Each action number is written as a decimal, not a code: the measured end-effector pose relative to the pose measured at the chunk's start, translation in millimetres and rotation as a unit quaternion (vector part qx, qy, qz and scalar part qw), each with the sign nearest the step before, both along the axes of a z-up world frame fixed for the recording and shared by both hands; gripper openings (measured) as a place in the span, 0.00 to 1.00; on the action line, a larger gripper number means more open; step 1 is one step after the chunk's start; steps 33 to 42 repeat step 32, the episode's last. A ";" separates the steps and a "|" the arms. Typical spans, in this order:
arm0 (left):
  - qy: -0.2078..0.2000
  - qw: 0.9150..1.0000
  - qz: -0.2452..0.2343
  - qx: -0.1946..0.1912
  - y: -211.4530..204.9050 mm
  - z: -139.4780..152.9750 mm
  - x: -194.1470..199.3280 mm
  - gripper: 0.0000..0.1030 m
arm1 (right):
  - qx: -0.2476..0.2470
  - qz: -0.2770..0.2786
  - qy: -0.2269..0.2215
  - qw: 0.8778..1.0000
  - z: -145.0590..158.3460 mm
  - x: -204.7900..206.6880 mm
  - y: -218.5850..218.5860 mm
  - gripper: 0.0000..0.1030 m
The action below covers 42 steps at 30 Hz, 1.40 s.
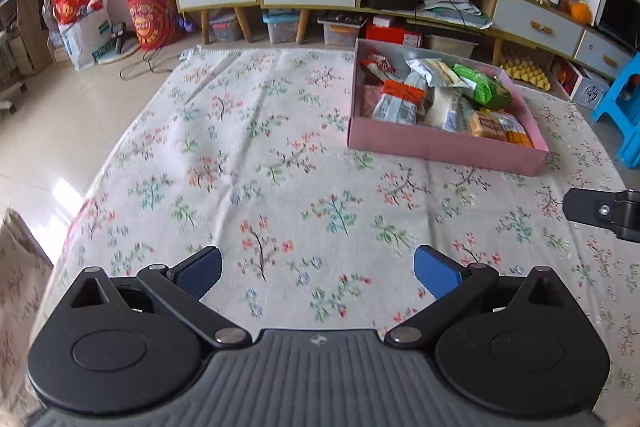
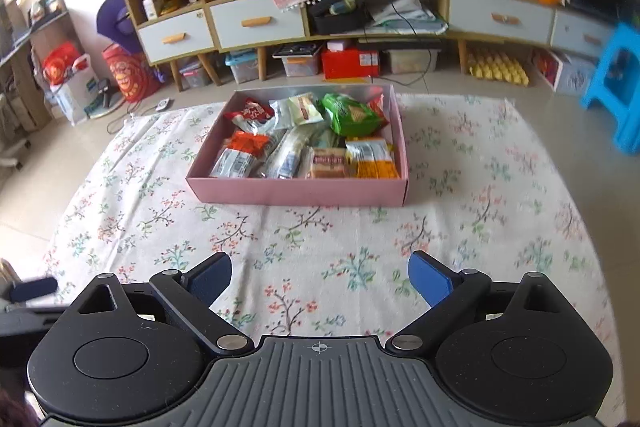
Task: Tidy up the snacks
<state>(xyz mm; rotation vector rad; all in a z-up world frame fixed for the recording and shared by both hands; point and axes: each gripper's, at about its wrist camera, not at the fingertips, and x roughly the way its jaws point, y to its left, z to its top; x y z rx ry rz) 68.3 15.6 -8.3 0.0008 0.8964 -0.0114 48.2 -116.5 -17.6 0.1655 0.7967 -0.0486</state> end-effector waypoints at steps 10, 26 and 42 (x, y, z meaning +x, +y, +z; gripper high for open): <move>-0.004 1.000 -0.010 0.006 -3.0 -3.3 -13.6 1.00 | -0.013 -0.003 0.000 1.000 -12.7 -6.3 6.9 0.94; -0.003 1.000 -0.010 0.012 -4.5 -3.3 -16.0 1.00 | -0.013 0.003 0.005 1.000 -21.3 -3.4 11.6 0.94; -0.001 1.000 -0.005 0.018 -5.4 -4.3 -15.2 0.99 | -0.013 0.004 0.005 1.000 -21.2 -2.4 10.7 0.94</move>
